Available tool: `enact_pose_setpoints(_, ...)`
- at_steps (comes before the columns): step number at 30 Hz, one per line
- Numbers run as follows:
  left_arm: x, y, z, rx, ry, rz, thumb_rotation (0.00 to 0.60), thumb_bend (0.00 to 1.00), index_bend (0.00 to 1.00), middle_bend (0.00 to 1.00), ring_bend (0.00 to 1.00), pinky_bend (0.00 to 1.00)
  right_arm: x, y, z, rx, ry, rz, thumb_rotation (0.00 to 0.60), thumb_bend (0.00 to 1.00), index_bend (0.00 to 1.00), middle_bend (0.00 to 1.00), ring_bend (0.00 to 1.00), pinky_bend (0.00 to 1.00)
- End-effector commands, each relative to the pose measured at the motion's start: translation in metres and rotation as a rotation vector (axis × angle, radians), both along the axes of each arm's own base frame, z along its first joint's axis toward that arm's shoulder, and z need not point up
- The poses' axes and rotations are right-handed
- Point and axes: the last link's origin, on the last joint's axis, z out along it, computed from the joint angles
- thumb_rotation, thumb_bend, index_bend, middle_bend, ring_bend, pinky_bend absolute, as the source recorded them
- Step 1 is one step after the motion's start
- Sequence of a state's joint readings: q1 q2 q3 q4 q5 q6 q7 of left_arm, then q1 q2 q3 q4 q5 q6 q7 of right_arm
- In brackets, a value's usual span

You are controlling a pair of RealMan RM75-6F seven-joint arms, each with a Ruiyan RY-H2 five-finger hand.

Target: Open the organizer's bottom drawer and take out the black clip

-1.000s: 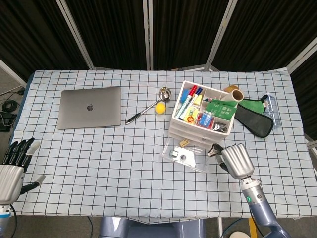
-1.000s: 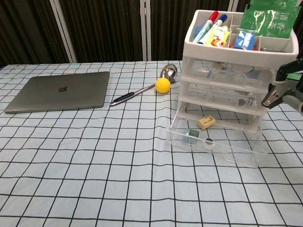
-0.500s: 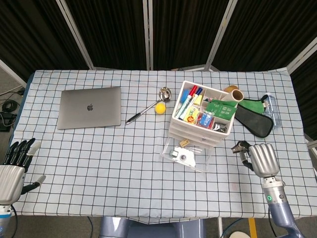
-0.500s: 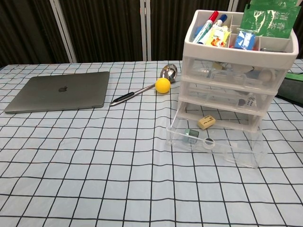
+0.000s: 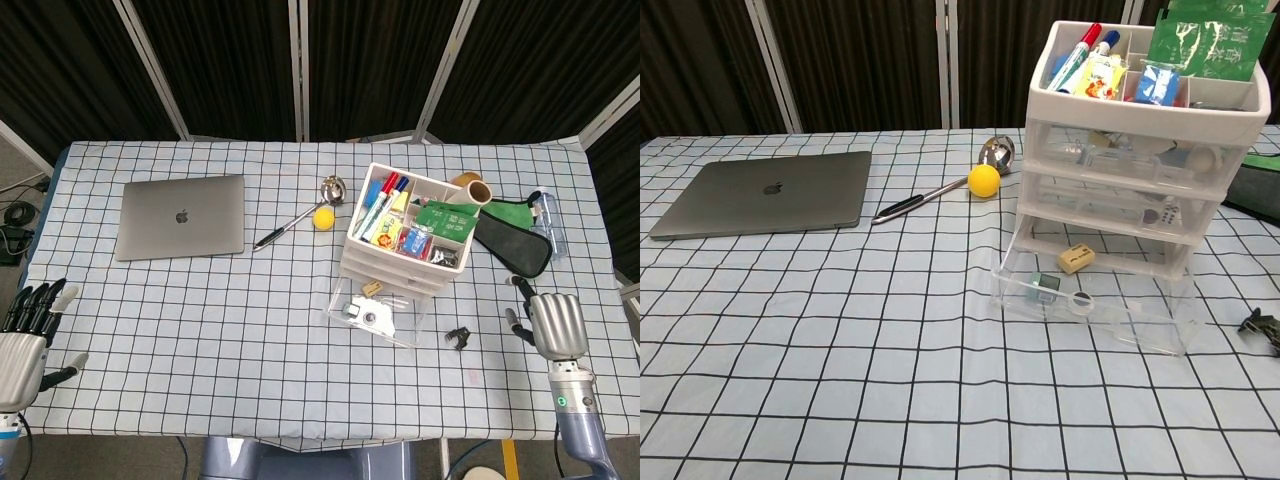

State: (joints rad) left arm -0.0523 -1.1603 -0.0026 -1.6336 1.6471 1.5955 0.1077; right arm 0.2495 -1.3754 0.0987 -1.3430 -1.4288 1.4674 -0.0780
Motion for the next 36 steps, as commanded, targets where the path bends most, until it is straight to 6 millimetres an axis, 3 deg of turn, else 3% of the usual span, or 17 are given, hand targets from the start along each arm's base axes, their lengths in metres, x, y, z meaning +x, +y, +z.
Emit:
enact_pose_setpoints(1, -0.004, 0.000, -0.001, 0.000, 0.003, 0.016, 0.600, 0.17, 0.00, 0.00, 0.00, 0.00, 0.001, 0.004, 0.003, -0.035, -0.006, 0.038, 0.600, 0.26, 0.35, 0.98, 0.96, 0.89)
enact_pose_setpoints(9, -0.015, 0.000, -0.002, 0.014, 0.011, 0.053, 0.600, 0.17, 0.00, 0.00, 0.00, 0.00, 0.012, 0.012, 0.016, -0.143, -0.075, 0.190, 0.600, 0.18, 0.37, 0.95, 0.72, 0.69)
enact_pose_setpoints(13, -0.020, 0.001, -0.001, 0.025, 0.010, 0.065, 0.600, 0.17, 0.00, 0.00, 0.00, 0.00, 0.014, 0.017, 0.022, -0.186, -0.099, 0.249, 0.600, 0.15, 0.46, 0.95, 0.71, 0.67)
enact_pose_setpoints(19, -0.021, 0.000, 0.000, 0.033, 0.003, 0.059, 0.600, 0.17, 0.00, 0.00, 0.00, 0.00, 0.013, 0.020, 0.027, -0.235, -0.064, 0.286, 0.600, 0.08, 0.48, 0.96, 0.70, 0.67)
enact_pose_setpoints(21, -0.022, 0.001, 0.000, 0.031, 0.004, 0.060, 0.600, 0.17, 0.00, 0.00, 0.00, 0.00, 0.014, 0.021, 0.027, -0.244, -0.061, 0.297, 0.600, 0.03, 0.49, 0.96, 0.65, 0.66)
enact_pose_setpoints(22, -0.022, 0.001, -0.001, 0.030, 0.005, 0.061, 0.600, 0.17, 0.00, 0.00, 0.00, 0.00, 0.014, 0.021, 0.027, -0.244, -0.059, 0.299, 0.600, 0.02, 0.49, 0.89, 0.61, 0.64)
enact_pose_setpoints(24, -0.022, 0.001, -0.001, 0.028, 0.007, 0.064, 0.600, 0.17, 0.00, 0.00, 0.00, 0.00, 0.015, 0.022, 0.027, -0.242, -0.057, 0.305, 0.600, 0.00, 0.43, 0.49, 0.36, 0.46)
enact_pose_setpoints(26, -0.023, 0.003, -0.001, 0.032, 0.010, 0.067, 0.600, 0.17, 0.00, 0.00, 0.00, 0.00, 0.009, 0.024, 0.022, -0.161, -0.023, 0.263, 0.600, 0.00, 0.28, 0.23, 0.16, 0.28)
enact_pose_setpoints(29, -0.027, 0.005, -0.003, 0.033, 0.026, 0.082, 0.600, 0.17, 0.00, 0.00, 0.00, 0.00, 0.007, 0.029, 0.018, -0.060, 0.044, 0.204, 0.600, 0.00, 0.07, 0.04, 0.01, 0.06)
enact_pose_setpoints(30, -0.029, 0.006, -0.003, 0.031, 0.032, 0.090, 0.600, 0.16, 0.00, 0.00, 0.00, 0.00, 0.009, 0.030, 0.018, -0.042, 0.054, 0.196, 0.600, 0.00, 0.05, 0.01, 0.00, 0.01)
enact_pose_setpoints(36, -0.033, 0.007, -0.005, 0.014, 0.051, 0.119, 0.600, 0.13, 0.00, 0.00, 0.00, 0.00, 0.017, 0.034, 0.021, -0.027, 0.084, 0.197, 0.600, 0.00, 0.04, 0.00, 0.00, 0.00)
